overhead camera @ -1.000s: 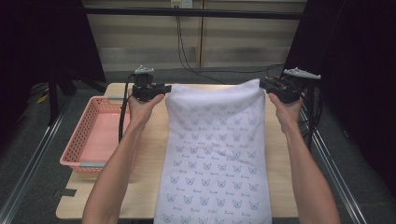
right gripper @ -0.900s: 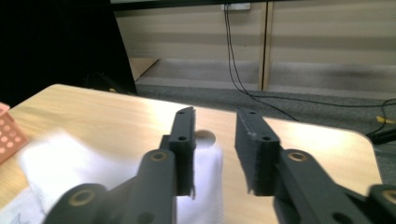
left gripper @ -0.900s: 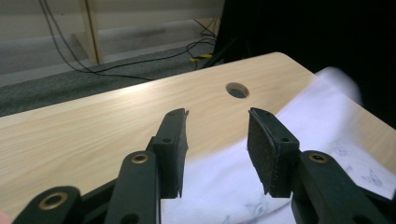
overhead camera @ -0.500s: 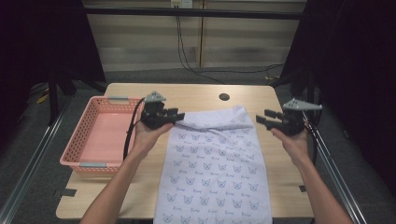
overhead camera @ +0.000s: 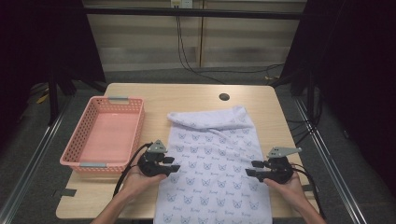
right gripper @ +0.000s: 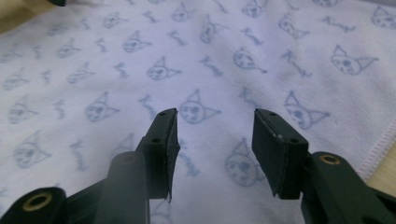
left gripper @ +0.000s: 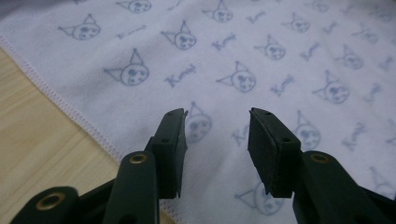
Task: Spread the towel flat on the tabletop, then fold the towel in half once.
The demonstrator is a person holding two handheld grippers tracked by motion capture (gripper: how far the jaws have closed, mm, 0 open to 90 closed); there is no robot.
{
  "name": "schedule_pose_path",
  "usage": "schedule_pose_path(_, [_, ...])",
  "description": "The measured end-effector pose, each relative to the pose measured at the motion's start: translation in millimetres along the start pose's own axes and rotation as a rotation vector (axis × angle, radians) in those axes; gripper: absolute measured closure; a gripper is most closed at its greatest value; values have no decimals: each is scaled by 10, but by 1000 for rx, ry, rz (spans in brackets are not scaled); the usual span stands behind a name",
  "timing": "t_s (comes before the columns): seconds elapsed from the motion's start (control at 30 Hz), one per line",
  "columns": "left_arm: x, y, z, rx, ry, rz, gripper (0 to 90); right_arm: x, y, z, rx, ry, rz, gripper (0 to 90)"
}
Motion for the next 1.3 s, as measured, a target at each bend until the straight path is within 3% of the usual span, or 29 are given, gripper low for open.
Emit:
schedule_pose_path(0.1, [41,-62,53,-19,2,13,561,1,-102,-49,40,25,42,501])
schedule_pose_path(0.2, [81,-55,44,-48,-31,11,697,27,-164,-33,77,79,67,529])
schedule_pose_path(0.23, [92,-36,32,-61,-53,20,697,27,-164,-33,77,79,67,529])
schedule_pose_path(0.27, [137,-13,-2,-47,-64,14,804,38,-138,-1,89,97,82,650])
schedule_pose_path(0.3, [137,-13,-2,-47,-64,14,854,38,-138,-1,89,97,82,650])
schedule_pose_path(0.4, [187,33,-91,-58,-86,33,879,67,-88,69,73,114,94,796])
schedule_pose_path(0.53, [287,116,-139,-3,-43,42,884,129,-16,204,27,117,99,866])
schedule_pose_path(0.67, [421,226,-239,16,-56,54,885,163,34,263,-18,115,111,869])
schedule_pose_path(0.83, [535,313,-310,90,-7,74,885,186,83,303,-71,107,135,867])
schedule_pose_path(0.9, [563,337,-369,77,-36,82,885,199,103,329,-87,98,143,869])
schedule_pose_path(1.0, [595,385,-444,116,-48,137,886,214,144,411,-118,101,172,873])
schedule_pose_path(1.1, [627,416,-503,121,-72,154,885,230,171,462,-141,107,186,875])
schedule_pose_path(1.13, [636,456,-560,123,-83,203,885,244,204,519,-172,111,210,876])
schedule_pose_path(1.2, [642,464,-588,118,-77,207,884,251,219,556,-175,118,217,875])
schedule_pose_path(1.23, [635,483,-588,116,-89,222,843,261,244,602,-179,130,218,839])
schedule_pose_path(1.27, [630,495,-582,112,-83,190,843,261,244,602,-179,130,218,839])
schedule_pose_path(1.3, [618,499,-558,114,-56,165,761,250,254,597,-145,136,186,777])
Point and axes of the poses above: each handheld gripper's, and its own axes: y roughly backward along the jaws, x roughly out of its underside, z roughly to its left, the point moved 1 cm from there along -y, roughly forward along the jaws, and after that the axes turned 9 degrees about y, right-handed, at the moved point
